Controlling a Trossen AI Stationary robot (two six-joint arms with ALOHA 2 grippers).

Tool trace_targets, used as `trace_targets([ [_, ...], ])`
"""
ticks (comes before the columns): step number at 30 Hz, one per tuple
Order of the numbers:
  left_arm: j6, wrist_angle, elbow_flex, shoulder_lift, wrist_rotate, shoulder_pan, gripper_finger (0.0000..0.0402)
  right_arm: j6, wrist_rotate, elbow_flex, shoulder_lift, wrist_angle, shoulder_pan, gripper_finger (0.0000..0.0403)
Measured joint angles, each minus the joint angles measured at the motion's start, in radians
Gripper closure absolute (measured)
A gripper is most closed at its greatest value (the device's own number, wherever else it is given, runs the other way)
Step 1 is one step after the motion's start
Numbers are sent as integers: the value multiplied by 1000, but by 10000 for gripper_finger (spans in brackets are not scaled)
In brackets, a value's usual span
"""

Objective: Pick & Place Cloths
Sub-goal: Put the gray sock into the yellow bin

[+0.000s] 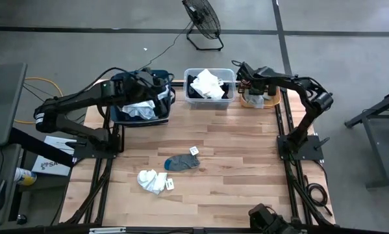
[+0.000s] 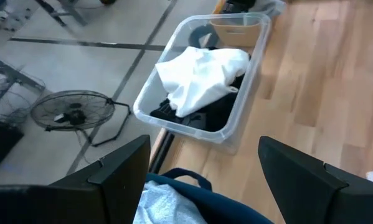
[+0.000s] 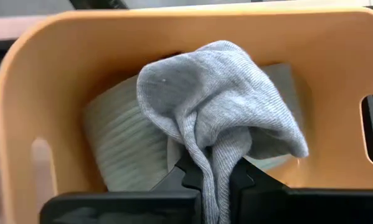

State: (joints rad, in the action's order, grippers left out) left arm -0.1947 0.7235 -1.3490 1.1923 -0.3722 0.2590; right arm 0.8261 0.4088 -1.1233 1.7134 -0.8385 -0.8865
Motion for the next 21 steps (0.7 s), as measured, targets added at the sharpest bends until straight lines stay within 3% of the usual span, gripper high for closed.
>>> trace_targets([
  [14, -11, 5, 0, -1, 19, 9, 108, -16, -38, 22, 0, 18, -147, 396],
  [21, -11, 5, 0, -1, 18, 9, 108, 42, -68, 23, 0, 107, -168, 395],
])
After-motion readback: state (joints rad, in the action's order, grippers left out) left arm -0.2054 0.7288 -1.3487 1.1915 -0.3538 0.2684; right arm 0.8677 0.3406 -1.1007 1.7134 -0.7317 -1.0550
